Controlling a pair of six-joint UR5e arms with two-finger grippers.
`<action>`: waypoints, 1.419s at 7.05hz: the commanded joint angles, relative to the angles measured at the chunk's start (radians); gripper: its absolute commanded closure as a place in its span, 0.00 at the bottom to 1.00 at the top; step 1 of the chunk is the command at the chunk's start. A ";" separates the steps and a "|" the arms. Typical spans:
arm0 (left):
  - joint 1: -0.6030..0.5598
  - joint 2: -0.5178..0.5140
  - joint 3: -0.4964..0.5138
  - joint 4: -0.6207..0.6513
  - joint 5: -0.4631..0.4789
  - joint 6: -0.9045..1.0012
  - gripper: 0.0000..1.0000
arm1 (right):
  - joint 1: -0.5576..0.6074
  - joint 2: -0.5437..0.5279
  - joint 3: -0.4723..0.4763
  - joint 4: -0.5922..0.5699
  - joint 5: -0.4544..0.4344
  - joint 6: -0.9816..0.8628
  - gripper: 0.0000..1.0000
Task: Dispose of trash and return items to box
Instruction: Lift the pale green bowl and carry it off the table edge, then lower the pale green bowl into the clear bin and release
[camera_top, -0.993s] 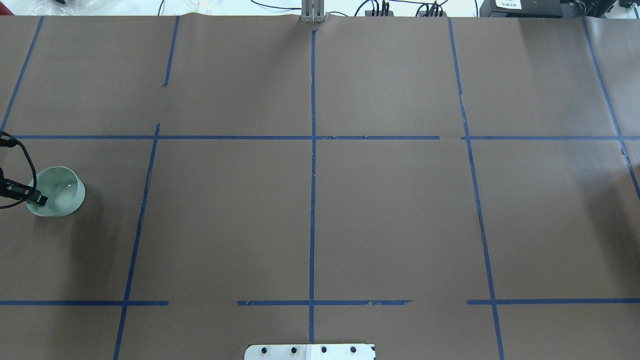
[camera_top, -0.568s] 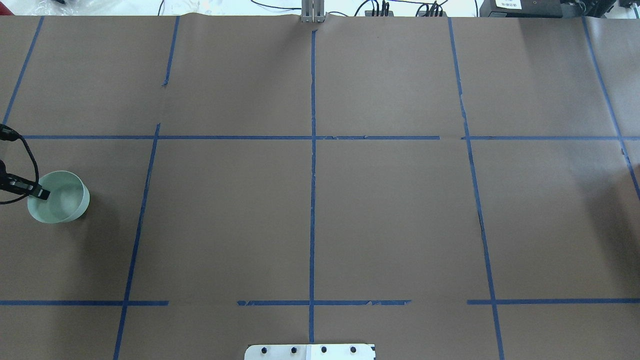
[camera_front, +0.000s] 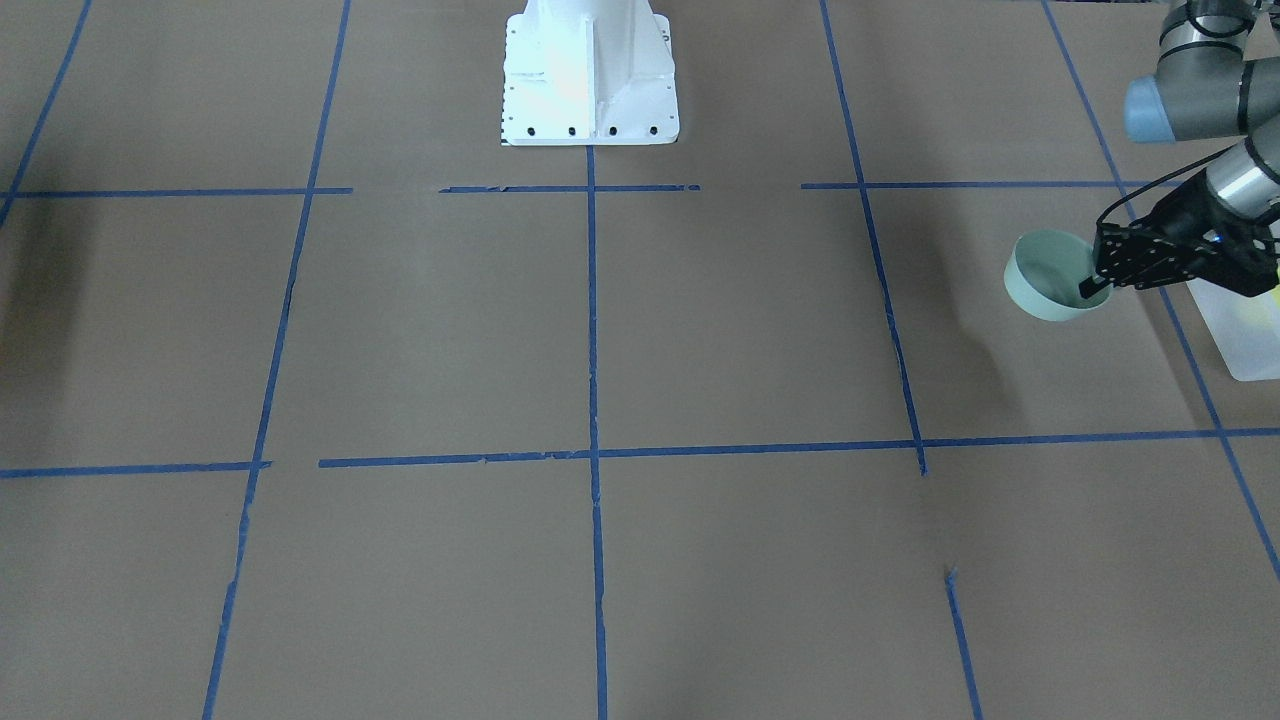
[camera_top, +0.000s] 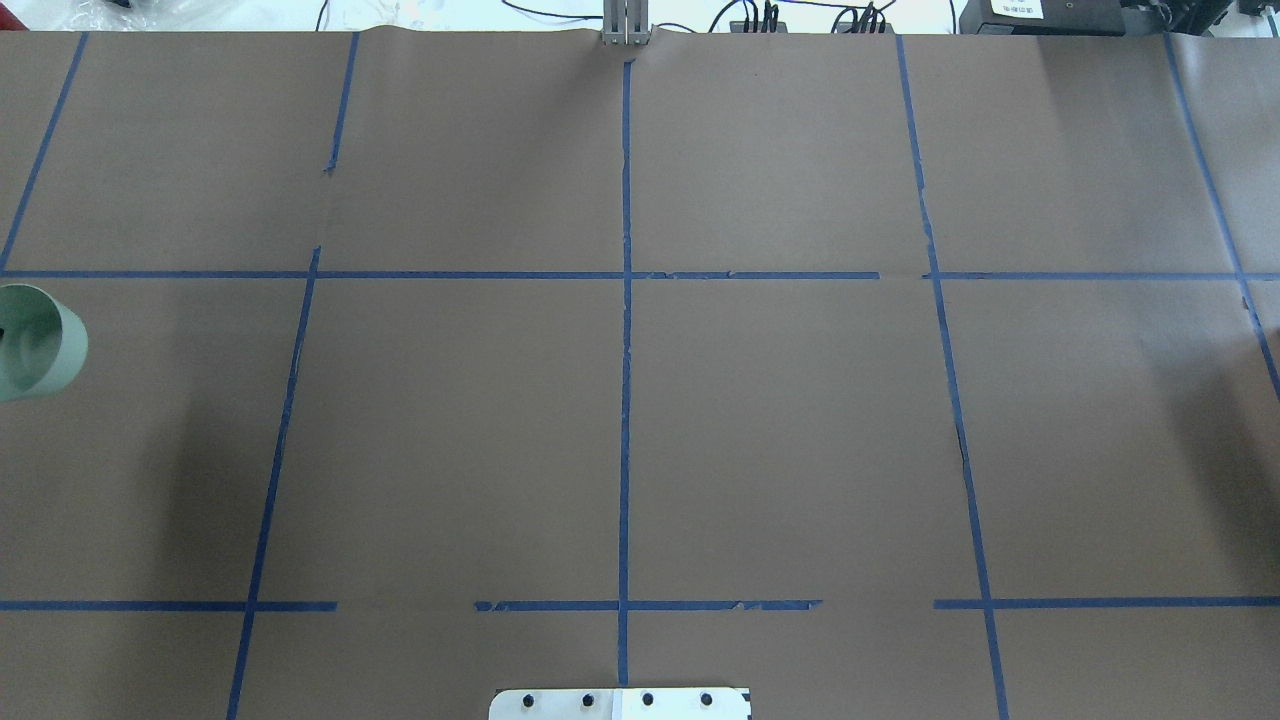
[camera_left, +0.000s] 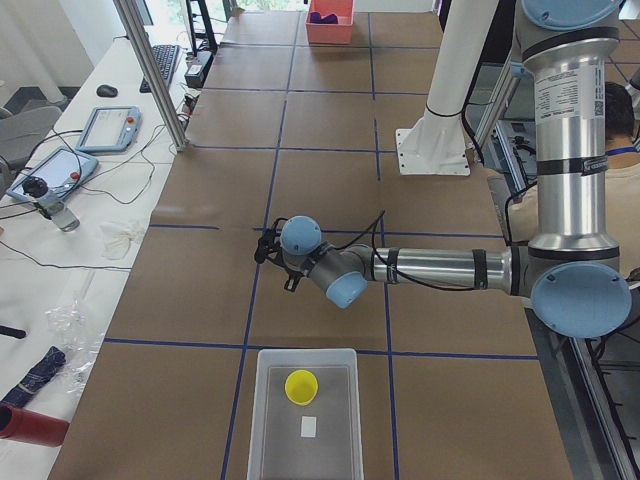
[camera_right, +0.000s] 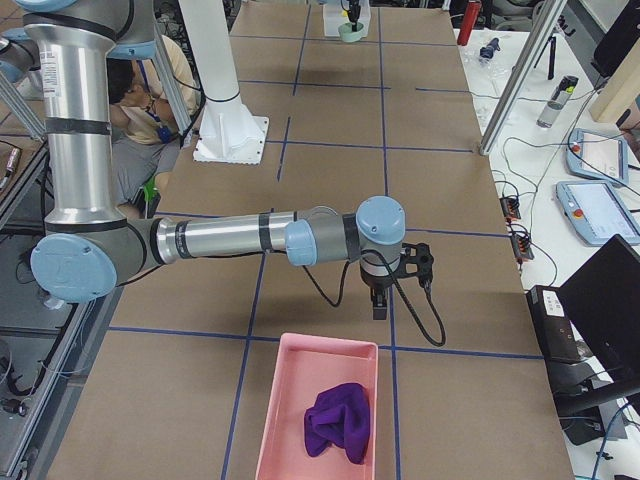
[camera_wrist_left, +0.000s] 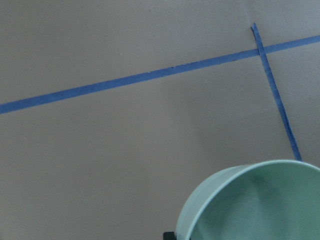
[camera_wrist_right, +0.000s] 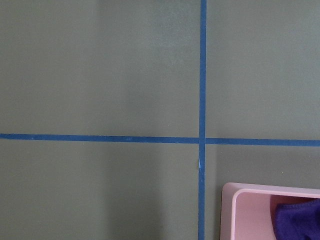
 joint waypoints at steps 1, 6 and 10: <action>-0.197 0.004 0.157 0.055 0.042 0.348 1.00 | 0.000 -0.002 0.007 0.001 -0.001 0.000 0.00; -0.465 -0.069 0.358 0.280 0.300 0.741 1.00 | -0.002 -0.089 0.152 -0.002 0.011 0.029 0.00; -0.469 -0.082 0.535 0.177 0.287 0.732 1.00 | -0.009 -0.091 0.148 -0.004 0.013 0.029 0.00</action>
